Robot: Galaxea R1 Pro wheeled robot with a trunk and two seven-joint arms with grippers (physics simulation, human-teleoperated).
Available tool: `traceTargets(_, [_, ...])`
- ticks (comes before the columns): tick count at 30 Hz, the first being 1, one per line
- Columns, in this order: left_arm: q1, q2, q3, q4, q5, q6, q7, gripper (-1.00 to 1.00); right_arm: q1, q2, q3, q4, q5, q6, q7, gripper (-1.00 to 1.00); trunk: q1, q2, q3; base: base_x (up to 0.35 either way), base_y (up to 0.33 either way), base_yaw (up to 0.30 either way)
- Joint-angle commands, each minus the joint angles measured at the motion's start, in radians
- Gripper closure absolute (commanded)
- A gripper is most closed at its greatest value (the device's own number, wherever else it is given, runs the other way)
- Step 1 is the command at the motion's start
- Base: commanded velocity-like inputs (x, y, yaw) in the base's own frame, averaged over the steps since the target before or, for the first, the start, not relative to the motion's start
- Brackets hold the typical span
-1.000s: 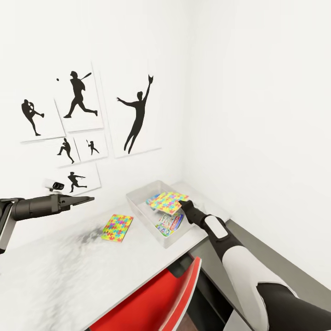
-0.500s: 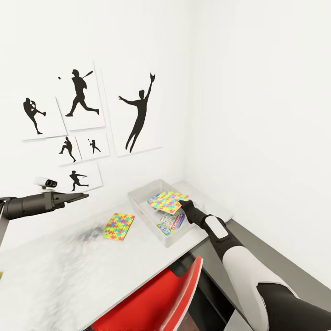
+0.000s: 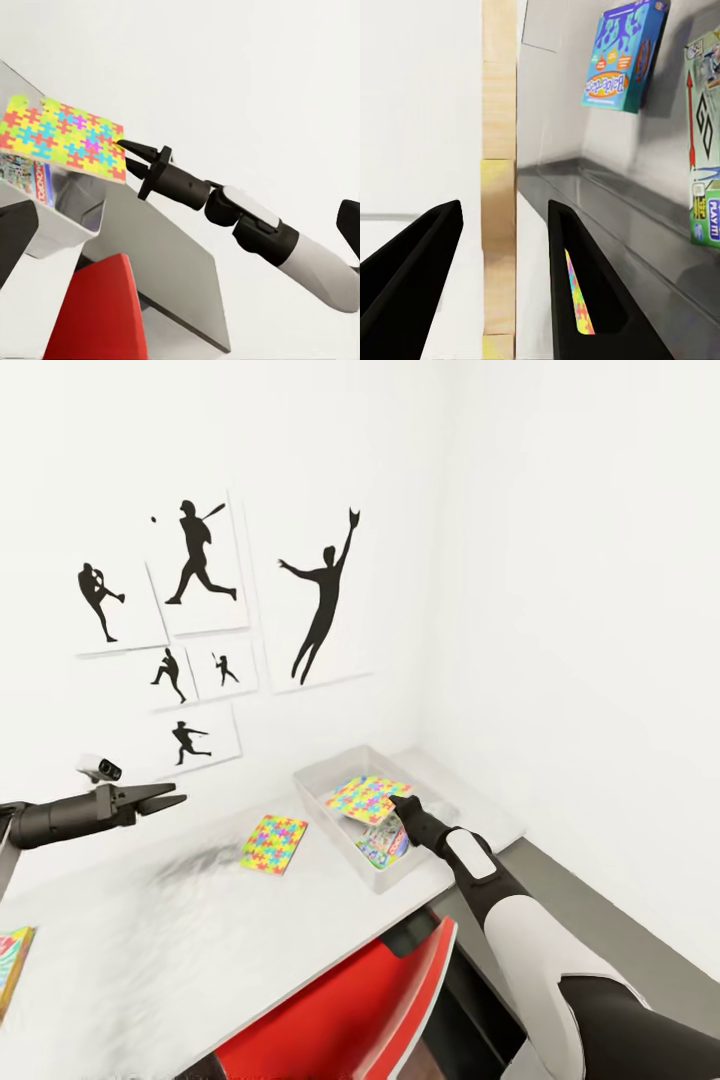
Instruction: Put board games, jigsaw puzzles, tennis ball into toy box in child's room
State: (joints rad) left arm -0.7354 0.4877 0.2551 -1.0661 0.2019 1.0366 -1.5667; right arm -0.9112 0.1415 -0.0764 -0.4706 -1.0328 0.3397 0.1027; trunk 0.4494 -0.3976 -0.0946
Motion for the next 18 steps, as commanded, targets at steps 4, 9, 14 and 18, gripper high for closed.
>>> traceTargets(4, [-0.003,0.012,0.0,0.021,-0.002,0.011,-0.004,-1.0,-0.001,0.001,-0.008,0.001,-0.003,0.007,0.002,1.0,0.001,-0.002,-0.008,0.0,0.0,0.15])
traceTargets(9, [-0.004,0.033,0.0,0.034,-0.001,0.011,-0.004,-1.0,0.0,0.001,-0.008,0.001,-0.003,0.007,0.002,1.0,0.001,-0.002,-0.015,0.0,0.0,0.152])
traceTargets(14, [-0.004,0.036,0.0,0.035,-0.002,0.011,-0.004,-1.0,-0.001,0.001,-0.009,-0.002,-0.003,0.007,0.002,1.0,0.001,-0.002,-0.022,0.0,0.0,0.152])
traceTargets(18, [-0.004,0.036,-0.002,0.035,-0.002,0.011,-0.004,-1.0,-0.002,0.001,-0.012,-0.008,-0.003,0.007,0.001,1.0,0.001,-0.002,-0.028,0.0,0.0,0.156])
